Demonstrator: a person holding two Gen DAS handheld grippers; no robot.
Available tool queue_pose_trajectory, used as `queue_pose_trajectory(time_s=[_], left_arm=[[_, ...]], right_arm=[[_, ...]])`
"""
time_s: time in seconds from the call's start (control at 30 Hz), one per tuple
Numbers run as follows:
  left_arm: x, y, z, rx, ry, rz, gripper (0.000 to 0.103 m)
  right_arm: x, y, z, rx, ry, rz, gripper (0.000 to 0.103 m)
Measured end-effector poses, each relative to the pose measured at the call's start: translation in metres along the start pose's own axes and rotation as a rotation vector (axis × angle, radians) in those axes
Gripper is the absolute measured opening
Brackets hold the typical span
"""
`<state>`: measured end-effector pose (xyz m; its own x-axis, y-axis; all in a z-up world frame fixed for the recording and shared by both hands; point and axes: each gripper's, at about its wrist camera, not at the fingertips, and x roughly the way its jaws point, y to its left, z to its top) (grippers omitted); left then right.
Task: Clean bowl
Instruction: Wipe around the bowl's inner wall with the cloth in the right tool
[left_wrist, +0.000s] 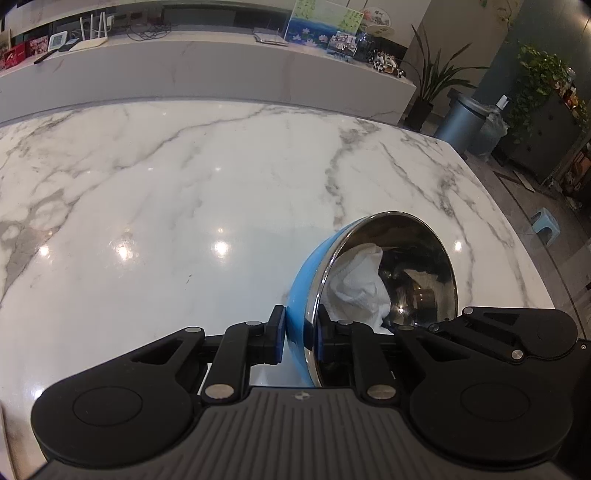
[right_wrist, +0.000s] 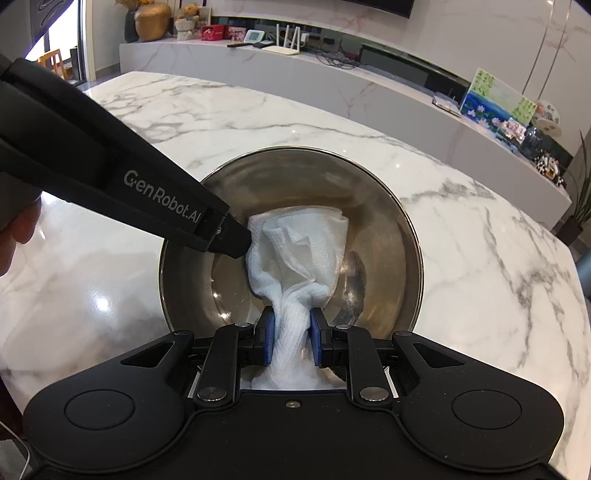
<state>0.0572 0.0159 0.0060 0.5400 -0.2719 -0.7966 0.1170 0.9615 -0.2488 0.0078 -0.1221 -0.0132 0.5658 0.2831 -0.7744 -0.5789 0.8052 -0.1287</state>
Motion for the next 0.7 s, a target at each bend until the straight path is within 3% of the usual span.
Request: queue_pose_trajectory(time_s=[0.27,0.7], left_arm=[[0.0005,-0.0083,-0.0003,0.040,-0.006,0.046,0.014],[0.0013,-0.0100,-0.0003,0.072,0.011,0.046,0.011]], right_arm=[[-0.0004,0.0072,0.0033,0.001,0.000,-0.004,0.017],[-0.0018,-0.0011,0.0085,-0.011,0.006,-0.023,0.017]])
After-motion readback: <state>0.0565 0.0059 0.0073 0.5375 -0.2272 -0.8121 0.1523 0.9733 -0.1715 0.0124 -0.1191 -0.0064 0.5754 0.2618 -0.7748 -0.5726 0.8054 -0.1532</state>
